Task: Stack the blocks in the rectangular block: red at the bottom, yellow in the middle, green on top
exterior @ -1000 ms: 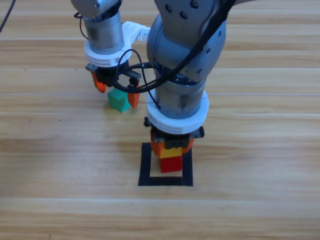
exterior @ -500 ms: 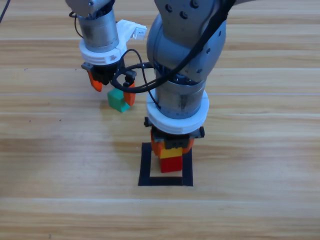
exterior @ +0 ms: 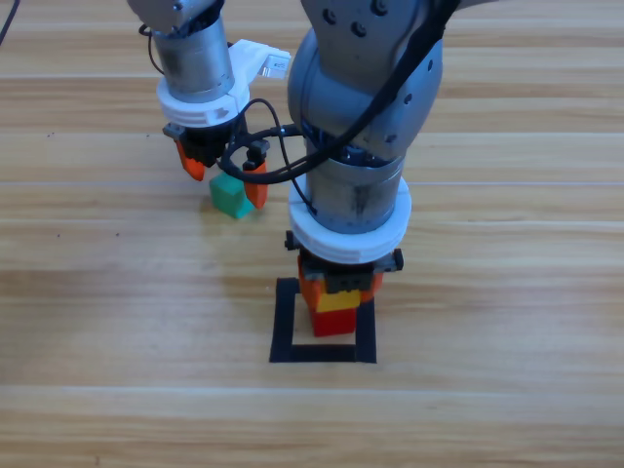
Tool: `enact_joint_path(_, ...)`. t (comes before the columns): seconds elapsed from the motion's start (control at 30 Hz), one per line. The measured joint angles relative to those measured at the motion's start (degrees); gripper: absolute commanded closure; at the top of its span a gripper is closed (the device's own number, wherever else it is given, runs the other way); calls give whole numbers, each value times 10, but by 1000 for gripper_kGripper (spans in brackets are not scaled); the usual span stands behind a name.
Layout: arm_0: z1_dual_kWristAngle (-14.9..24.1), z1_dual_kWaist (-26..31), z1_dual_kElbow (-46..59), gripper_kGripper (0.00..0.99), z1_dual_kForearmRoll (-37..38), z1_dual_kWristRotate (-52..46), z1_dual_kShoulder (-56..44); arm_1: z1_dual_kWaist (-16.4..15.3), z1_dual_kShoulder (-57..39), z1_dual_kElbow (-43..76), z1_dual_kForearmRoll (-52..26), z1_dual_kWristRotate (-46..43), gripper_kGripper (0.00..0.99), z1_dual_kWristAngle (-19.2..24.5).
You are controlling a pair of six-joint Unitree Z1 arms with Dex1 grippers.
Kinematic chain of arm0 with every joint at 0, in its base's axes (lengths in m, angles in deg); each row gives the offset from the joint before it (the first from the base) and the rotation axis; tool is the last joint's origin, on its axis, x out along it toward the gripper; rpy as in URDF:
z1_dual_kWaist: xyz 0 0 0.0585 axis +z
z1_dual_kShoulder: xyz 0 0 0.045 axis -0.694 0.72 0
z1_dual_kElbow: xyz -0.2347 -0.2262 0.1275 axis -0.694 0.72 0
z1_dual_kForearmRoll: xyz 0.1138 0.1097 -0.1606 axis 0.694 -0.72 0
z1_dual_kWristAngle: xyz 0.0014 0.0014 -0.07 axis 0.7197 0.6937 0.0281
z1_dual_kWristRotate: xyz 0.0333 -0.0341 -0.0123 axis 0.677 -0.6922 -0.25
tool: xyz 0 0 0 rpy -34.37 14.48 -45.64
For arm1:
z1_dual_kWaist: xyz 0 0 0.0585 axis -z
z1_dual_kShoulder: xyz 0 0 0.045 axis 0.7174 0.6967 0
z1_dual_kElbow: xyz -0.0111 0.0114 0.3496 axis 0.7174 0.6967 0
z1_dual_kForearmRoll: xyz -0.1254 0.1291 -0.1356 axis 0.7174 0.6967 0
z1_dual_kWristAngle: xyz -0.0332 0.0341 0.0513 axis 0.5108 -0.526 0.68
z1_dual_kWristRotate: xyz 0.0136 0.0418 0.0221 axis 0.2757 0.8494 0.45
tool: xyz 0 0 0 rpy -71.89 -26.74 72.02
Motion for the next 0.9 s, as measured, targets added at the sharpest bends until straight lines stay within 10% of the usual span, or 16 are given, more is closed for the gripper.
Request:
enact_joint_path(0.1, 0, 0, 0, 0, 0, 7, 0, 0, 0, 0, 0, 0, 165, 0)
enact_joint_path(0.2, 0, 0, 0, 0, 0, 15, 0, 0, 0, 0, 0, 0, 11, -5)
enact_joint_path(0.9, 0, 3, 0, 0, 0, 32, 0, 2, -174, 47, 8, -26, 0, 64)
